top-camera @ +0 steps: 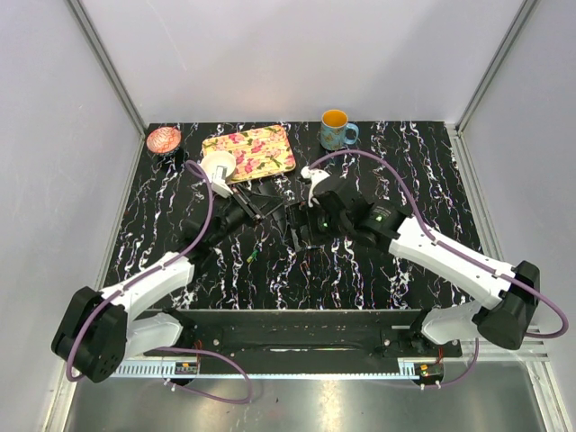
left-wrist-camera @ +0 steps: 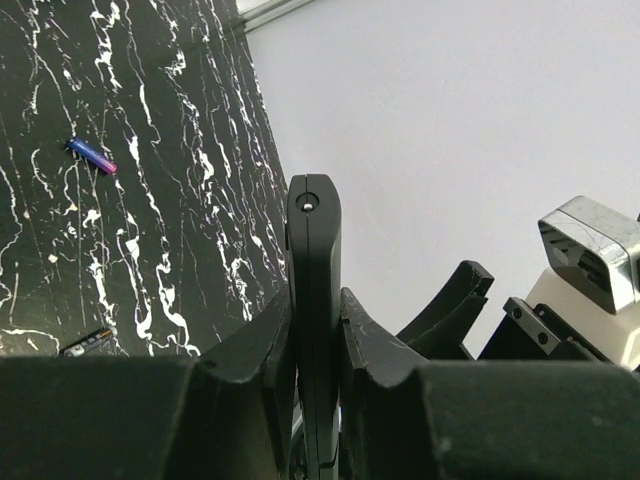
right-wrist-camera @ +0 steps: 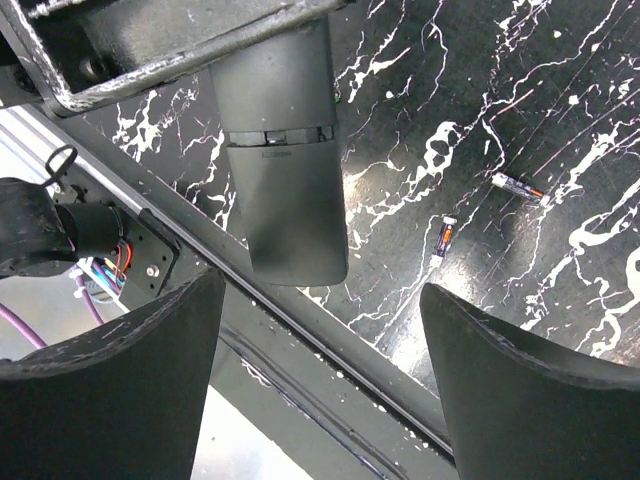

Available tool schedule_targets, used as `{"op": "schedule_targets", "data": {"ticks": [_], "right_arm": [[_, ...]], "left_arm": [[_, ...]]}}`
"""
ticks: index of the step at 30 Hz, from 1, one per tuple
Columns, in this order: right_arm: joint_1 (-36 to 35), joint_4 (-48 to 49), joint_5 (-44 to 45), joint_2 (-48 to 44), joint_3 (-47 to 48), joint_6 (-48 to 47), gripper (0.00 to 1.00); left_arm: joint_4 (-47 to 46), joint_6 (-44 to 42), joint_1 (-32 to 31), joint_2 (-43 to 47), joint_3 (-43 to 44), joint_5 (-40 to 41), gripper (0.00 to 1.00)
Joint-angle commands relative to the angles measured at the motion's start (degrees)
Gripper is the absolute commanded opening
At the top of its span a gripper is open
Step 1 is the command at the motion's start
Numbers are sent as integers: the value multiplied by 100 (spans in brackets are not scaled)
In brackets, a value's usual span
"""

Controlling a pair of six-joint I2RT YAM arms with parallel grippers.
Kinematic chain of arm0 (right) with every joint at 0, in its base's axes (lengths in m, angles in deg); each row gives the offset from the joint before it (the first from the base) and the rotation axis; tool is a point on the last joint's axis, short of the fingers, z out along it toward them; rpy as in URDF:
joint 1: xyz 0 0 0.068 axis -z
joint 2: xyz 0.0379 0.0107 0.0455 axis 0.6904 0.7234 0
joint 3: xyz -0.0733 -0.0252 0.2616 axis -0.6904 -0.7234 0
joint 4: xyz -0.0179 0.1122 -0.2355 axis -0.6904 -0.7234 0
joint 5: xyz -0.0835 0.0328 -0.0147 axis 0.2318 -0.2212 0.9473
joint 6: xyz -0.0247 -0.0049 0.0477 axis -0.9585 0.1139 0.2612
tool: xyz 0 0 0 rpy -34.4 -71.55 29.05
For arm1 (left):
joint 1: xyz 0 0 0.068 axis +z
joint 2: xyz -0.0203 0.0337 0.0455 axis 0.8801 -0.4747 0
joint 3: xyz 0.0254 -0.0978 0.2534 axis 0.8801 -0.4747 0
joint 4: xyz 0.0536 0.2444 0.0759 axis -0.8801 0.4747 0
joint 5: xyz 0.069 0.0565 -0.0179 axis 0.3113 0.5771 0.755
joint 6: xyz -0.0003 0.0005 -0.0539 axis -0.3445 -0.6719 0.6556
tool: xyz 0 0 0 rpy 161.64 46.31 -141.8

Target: Load the batteries into the remote control

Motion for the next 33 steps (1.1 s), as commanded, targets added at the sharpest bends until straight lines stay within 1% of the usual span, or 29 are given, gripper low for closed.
{"op": "schedule_targets", "data": {"ticks": [1,6,8,9,11,12,13,17,22,25,26,28,29,30,32,33], "right_arm": [[-173,-109,426,79,461,-297,88],[-235,-126,487,237,611,-411,86],[-244,-144,514,281,637,-437,83],[-244,-135,522,325,637,-437,79],[-253,-144,540,351,629,-464,74],[-244,-153,514,378,628,-472,69],[-253,-135,514,395,602,-464,68],[-244,-91,461,404,549,-473,66],[-253,-38,391,466,541,-464,67],[-253,-21,373,492,549,-455,65],[-253,-12,364,509,541,-455,61],[-262,-3,312,553,541,-464,56],[-253,6,303,571,541,-464,51],[-253,-3,294,580,541,-464,48],[-253,14,303,598,532,-455,43],[-262,23,303,589,523,-455,42]], "left_arm": [[-79,-3,10,-24,368,-262,0],[97,-47,10,-77,465,-288,0],[89,-47,10,-86,474,-297,0],[97,-47,10,-86,474,-297,0],[97,-47,10,-86,483,-315,0],[97,-38,10,-95,483,-323,0],[89,-38,10,-95,483,-323,0],[71,-12,10,-112,483,-350,0],[9,6,10,-139,474,-376,0],[-17,14,10,-130,448,-394,0],[-17,23,10,-121,439,-385,0],[-17,14,10,-121,447,-403,0],[-17,14,10,-112,430,-403,0],[-26,23,10,-112,430,-411,0],[-34,23,10,-112,421,-411,0],[-35,23,10,-104,421,-420,0]]}}
